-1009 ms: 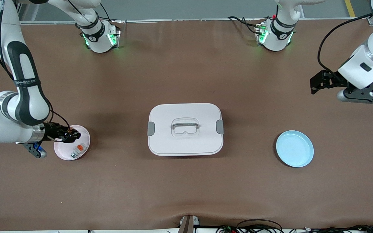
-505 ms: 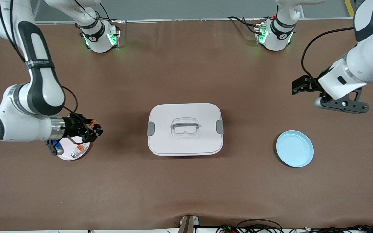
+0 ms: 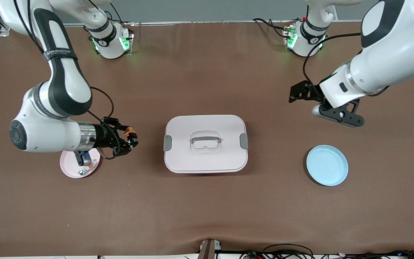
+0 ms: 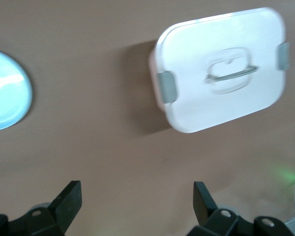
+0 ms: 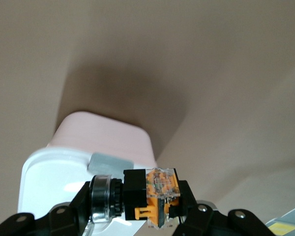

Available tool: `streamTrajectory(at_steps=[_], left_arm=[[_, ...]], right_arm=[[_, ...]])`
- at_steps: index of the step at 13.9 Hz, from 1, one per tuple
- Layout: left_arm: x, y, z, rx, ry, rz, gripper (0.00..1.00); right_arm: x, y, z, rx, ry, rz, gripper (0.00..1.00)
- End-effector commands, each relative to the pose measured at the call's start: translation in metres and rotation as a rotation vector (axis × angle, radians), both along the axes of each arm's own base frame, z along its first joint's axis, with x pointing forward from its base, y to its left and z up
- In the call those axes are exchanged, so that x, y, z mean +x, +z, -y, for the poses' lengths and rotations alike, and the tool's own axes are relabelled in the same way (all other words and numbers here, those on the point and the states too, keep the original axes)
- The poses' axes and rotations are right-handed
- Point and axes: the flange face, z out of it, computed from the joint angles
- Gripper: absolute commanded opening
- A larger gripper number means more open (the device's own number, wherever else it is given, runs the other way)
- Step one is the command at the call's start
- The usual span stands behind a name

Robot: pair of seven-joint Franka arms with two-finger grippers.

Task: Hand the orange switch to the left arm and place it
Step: 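Lift the switch with the right gripper while the left gripper approaches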

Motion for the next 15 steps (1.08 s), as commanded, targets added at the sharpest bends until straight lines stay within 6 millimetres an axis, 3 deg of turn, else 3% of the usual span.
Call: streamTrajectory(at_steps=[1,3,5,7,13,15], left_arm=[[-0.015,-0.012,0.032,-0.053,-0.022,0.050,1.00],[-0.020,-0.030,0.055,-0.108,-0.010,0.085,1.00],[-0.019,-0.042,0.063,-0.254,0.080,0.064,1.00],[-0.015,-0.042,0.068,-0.381,0.145,0.035,1.00],[-0.028,-0.079,0.112,-0.537,0.334,0.043,1.00],[-0.028,-0.086,0.121,-0.587,0.382,0.007,1.00]], right_arm=[[-0.006,0.024,-0.033,-0.006,-0.068,-0.020,0.00],[-0.011,0.035,-0.050,0.000,-0.087,-0.027,0.00],[-0.018,0.045,-0.064,0.015,-0.097,-0.033,0.00],[-0.020,0.056,-0.077,0.042,-0.150,-0.024,0.00],[-0.041,0.063,-0.145,0.025,-0.242,-0.012,0.00],[-0.045,0.064,-0.159,0.019,-0.293,-0.026,0.00]])
